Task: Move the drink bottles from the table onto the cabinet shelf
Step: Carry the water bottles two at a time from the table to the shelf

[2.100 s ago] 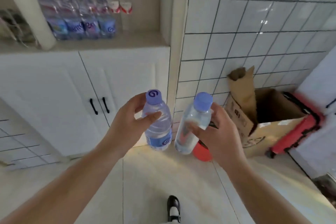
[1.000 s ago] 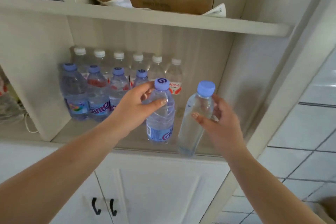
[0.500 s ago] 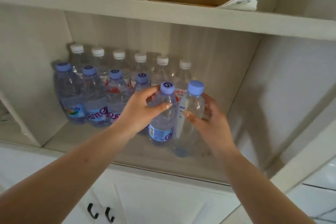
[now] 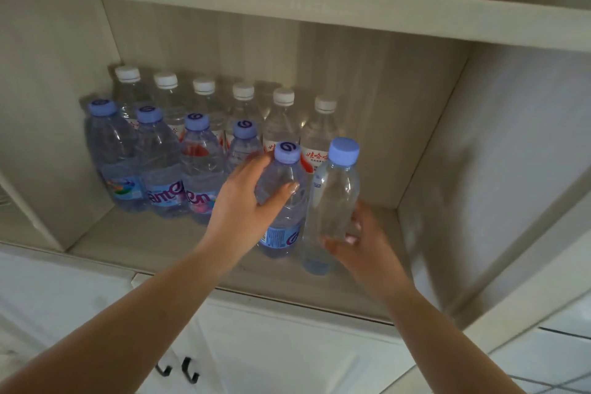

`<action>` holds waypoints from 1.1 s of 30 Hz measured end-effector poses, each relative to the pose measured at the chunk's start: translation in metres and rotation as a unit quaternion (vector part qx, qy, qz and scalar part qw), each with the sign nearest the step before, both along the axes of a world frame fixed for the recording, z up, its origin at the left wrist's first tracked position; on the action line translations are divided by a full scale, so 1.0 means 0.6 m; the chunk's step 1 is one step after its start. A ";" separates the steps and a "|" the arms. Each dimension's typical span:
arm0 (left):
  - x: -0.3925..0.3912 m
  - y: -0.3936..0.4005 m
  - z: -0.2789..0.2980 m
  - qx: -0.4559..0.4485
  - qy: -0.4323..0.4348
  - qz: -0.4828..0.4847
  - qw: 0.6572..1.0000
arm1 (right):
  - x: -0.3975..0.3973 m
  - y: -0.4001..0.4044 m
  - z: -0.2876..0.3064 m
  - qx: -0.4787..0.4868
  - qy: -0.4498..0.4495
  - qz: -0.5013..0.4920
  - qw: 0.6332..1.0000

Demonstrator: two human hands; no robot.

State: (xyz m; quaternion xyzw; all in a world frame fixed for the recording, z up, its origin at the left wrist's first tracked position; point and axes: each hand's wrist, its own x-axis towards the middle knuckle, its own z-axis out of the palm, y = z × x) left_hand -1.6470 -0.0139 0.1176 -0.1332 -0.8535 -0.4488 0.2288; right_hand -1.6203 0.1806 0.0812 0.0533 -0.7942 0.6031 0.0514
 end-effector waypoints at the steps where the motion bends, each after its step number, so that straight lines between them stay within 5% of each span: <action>1: 0.000 -0.001 -0.004 -0.023 0.032 0.015 0.999 | 0.003 0.002 -0.012 -0.001 -0.010 0.000 1.000; 4: 0.004 -0.008 -0.017 -0.040 0.058 0.044 0.997 | 0.013 0.003 -0.035 0.006 -0.026 -0.005 1.000; 12: 0.085 0.027 -0.091 0.199 -0.081 0.011 0.977 | 0.007 -0.001 -0.056 -0.005 -0.011 -0.017 1.000; 18: 0.108 0.071 -0.121 0.270 -0.116 0.025 0.956 | -0.005 -0.010 -0.055 0.015 -0.005 -0.018 1.000; 33: 0.037 0.104 -0.133 0.259 -0.095 0.064 0.959 | -0.055 -0.002 -0.043 0.008 0.024 -0.039 0.999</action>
